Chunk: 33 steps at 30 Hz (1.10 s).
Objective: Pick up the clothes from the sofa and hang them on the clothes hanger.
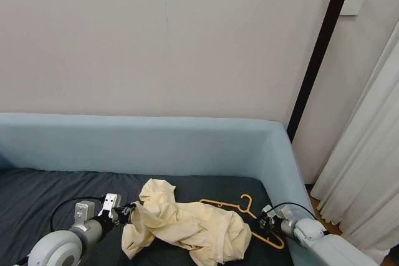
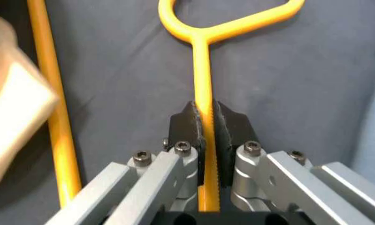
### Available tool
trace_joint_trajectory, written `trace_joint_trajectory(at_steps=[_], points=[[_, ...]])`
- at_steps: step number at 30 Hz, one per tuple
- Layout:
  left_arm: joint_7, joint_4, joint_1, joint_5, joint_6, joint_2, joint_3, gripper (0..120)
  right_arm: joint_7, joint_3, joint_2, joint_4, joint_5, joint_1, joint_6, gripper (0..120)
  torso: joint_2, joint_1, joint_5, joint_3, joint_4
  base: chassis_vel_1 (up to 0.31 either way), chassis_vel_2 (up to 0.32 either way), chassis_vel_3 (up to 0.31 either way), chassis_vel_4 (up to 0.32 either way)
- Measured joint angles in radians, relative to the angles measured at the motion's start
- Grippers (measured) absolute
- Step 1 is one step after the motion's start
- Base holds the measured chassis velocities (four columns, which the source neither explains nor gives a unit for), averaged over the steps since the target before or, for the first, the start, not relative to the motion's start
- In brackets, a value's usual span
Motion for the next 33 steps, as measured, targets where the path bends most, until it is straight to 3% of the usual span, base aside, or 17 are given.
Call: trace_joint_trajectory(at_steps=[6,11,15,17,22,28,33], points=[[-0.001,-0.001,-0.048,-0.001,0.002,0.014,0.046,0,0.079,0.056,-0.05,0.088,0.051,-0.036,0.013,4,0.0,0.0,-0.0002,0.0,0.0,0.0,0.0,0.0,0.0],[-0.002,-0.003,-0.121,-0.026,0.002,0.045,0.103,0,0.156,0.136,-0.137,0.277,0.076,-0.11,0.027,4,0.0,0.0,-0.0001,0.0,-0.0001,0.0,0.0,0.0,0.0],[-0.004,-0.02,-0.209,-0.067,0.008,0.072,0.15,0,0.255,0.222,-0.257,0.538,0.039,-0.242,0.038,4,0.0,0.0,-0.0001,0.0,-0.0001,0.0,0.0,0.0,0.0],[-0.006,-0.023,-0.22,-0.073,0.011,0.073,0.154,0,0.257,0.235,-0.27,0.57,0.031,-0.261,0.041,4,0.0,0.0,-0.0001,0.0,-0.0003,0.0,0.0,0.0,0.0],[-0.049,-0.071,-0.268,-0.145,0.051,0.078,0.134,0,0.298,0.302,-0.371,0.815,-0.083,-0.411,0.091,4,0.0,0.0,-0.0004,0.0,-0.0001,0.0,0.0,0.0,0.0],[-0.117,-0.103,-0.288,-0.201,0.094,0.073,0.086,0,0.336,0.313,-0.396,0.907,-0.175,-0.465,0.123,4,0.0,0.0,-0.0002,0.0,0.001,0.0,0.0,0.0,0.0],[-0.144,-0.113,-0.356,-0.227,0.122,0.078,0.133,0,0.347,0.361,-0.424,1.004,-0.241,-0.584,0.153,4,0.0,0.0,-0.0004,0.0,-0.0007,0.0,0.0,0.0,0.0]])
